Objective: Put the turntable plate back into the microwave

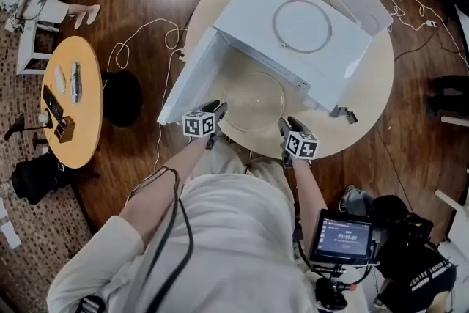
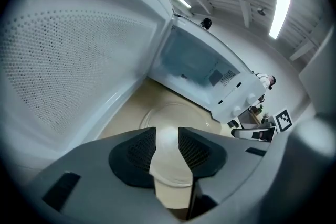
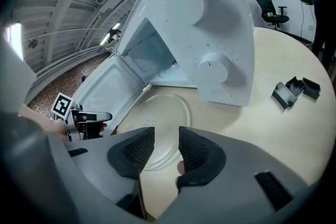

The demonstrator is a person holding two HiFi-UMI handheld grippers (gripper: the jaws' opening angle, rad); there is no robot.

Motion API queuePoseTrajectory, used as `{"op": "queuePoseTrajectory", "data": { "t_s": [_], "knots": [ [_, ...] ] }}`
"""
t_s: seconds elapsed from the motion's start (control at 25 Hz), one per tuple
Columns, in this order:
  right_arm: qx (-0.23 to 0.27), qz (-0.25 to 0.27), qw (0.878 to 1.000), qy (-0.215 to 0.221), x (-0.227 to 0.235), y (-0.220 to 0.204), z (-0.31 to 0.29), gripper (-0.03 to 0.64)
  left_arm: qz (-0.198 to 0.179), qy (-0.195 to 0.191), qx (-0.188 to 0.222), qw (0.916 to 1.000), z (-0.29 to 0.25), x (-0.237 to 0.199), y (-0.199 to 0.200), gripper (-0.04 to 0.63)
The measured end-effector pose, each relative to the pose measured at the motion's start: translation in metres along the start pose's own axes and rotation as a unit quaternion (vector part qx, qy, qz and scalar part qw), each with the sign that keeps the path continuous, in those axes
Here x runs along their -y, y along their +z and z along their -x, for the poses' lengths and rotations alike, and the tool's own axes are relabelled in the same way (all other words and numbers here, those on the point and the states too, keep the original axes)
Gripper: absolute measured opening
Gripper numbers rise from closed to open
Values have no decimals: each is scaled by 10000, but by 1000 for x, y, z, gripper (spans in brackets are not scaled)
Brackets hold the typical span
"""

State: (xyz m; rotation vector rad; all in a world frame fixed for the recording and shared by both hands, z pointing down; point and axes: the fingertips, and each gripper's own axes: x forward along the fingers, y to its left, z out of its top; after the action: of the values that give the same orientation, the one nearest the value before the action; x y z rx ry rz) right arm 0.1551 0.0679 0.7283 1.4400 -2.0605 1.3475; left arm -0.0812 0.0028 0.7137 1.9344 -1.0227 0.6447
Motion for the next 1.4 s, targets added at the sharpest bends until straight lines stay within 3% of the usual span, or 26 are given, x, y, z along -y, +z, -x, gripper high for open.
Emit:
{"op": "queuePoseTrajectory", "data": {
  "t_s": [0.24,0.96,1.4],
  "knots": [
    [-176,-187,9996,-89,10,-9,-19,153,-236,117,-308,9992,-13,-13,-12,118],
    [-506,-908,9946,-52,22,-23,-59,153,-31,148,-640,9978,-36,-38,-24,118],
    [-234,-1626,9864,81,23,-22,-60,148,14,-28,-893,9960,-45,-37,-36,118]
  ]
}}
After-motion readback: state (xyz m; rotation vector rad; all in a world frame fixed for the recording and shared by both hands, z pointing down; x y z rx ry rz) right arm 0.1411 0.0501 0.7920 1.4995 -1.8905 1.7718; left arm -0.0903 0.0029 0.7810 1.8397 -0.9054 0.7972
